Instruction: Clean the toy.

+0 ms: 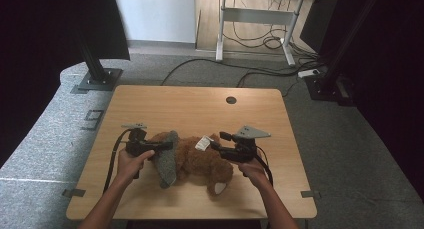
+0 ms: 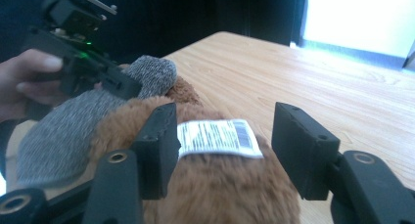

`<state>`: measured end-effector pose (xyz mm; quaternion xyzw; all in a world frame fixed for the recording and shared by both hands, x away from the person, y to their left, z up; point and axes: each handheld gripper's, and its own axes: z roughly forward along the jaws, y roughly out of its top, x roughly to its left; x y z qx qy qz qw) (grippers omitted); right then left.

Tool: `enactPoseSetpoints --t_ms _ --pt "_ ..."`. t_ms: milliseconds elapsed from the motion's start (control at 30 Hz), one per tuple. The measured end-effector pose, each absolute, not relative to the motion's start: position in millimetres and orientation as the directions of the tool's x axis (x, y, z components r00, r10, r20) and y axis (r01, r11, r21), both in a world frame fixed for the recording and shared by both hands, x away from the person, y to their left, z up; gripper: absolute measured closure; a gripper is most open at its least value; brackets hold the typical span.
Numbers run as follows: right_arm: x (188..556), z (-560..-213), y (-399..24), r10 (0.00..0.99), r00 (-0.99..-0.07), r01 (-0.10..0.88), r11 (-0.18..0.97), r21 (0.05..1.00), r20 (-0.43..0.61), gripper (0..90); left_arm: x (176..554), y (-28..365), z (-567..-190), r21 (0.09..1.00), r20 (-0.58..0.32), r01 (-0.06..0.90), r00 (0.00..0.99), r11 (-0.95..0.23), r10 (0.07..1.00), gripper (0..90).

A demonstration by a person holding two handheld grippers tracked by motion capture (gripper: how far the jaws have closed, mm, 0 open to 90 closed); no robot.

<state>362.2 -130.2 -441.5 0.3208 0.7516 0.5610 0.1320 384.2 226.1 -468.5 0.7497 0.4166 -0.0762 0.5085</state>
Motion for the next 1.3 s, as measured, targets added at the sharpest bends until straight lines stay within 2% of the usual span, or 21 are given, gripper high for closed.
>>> enactPoseSetpoints --t_ms 100,333,433,533,833,1100,1300 --pt "371.8 -445.8 -110.5 0.627 -0.761 0.374 0.215 0.902 0.167 40.2 381.9 226.5 -469.5 0.699 -0.540 0.703 0.641 -0.134 0.545 79.9" --pt "381.5 -471.1 -77.7 0.656 -0.732 0.474 0.297 0.829 0.184 25.5 377.2 227.8 -472.5 0.694 -0.548 0.706 0.644 -0.139 0.534 80.0" --pt "378.7 -471.9 -75.2 0.670 -0.721 0.486 0.304 0.820 0.179 25.1 374.0 227.6 -473.7 0.691 -0.560 0.710 0.643 -0.133 0.523 80.0" --pt "371.3 -474.3 -73.0 0.668 -0.728 0.482 0.341 0.807 0.153 26.3 369.3 227.6 -469.8 0.705 -0.554 0.697 0.657 -0.132 0.512 79.7" --pt "354.0 -484.0 -77.7 0.656 -0.749 0.413 0.354 0.839 0.092 42.2 368.2 226.7 -440.6 0.750 -0.530 0.652 0.695 -0.114 0.486 79.5" --pt "339.8 -486.9 -79.5 0.615 -0.788 0.336 0.372 0.865 0.041 44.5 375.5 223.3 -417.8 0.772 -0.512 0.628 0.708 -0.102 0.487 79.3" --pt "329.3 -490.5 -84.6 0.584 -0.811 0.299 0.360 0.884 0.036 44.4 387.2 215.3 -428.7 0.726 -0.521 0.670 0.684 -0.156 0.511 79.1"
